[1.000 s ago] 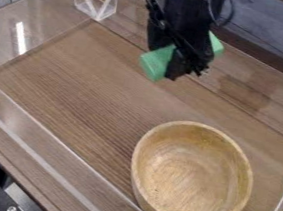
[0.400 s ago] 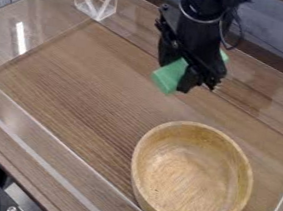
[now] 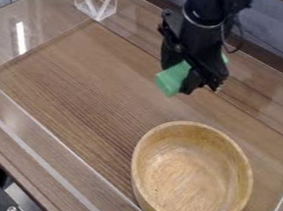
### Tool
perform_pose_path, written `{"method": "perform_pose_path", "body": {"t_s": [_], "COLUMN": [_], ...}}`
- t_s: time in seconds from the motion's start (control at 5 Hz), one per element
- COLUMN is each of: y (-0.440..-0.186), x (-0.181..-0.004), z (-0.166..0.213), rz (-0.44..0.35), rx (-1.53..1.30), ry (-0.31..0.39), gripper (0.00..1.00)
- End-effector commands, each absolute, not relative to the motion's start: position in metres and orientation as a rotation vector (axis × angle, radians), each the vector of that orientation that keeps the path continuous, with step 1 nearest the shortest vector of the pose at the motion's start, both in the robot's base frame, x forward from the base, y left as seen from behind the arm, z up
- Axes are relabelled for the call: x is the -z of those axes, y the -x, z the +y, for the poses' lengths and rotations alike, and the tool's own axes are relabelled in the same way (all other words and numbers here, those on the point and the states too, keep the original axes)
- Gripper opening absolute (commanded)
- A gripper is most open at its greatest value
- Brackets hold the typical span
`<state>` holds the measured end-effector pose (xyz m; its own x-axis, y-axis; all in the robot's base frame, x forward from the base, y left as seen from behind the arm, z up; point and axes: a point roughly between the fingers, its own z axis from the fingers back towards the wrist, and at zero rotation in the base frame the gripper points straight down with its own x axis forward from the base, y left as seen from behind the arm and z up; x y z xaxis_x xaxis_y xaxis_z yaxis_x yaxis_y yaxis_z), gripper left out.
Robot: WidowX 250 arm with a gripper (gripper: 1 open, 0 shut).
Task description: Move green object from inside the wooden bowl to the table next to it
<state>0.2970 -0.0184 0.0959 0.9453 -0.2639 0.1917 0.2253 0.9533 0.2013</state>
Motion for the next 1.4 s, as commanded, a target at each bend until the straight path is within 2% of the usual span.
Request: {"method": "perform_pose_path", "body": {"t_s": [0.0, 0.4, 0.8, 1.2], "y": [-0.315, -0.32, -0.317, -0.326], "x": [-0.115, -0.123, -0.112, -0.099], "z": [-0.015, -0.005, 0.006, -0.009], "rz": [-0.273, -0.269, -0.27, -0.277], "rx": [0.181, 0.164, 0.206, 0.297], "ry": [-0.184, -0.172, -0.154, -0.13], "gripper": [0.0, 0.0, 0.0, 0.0]}}
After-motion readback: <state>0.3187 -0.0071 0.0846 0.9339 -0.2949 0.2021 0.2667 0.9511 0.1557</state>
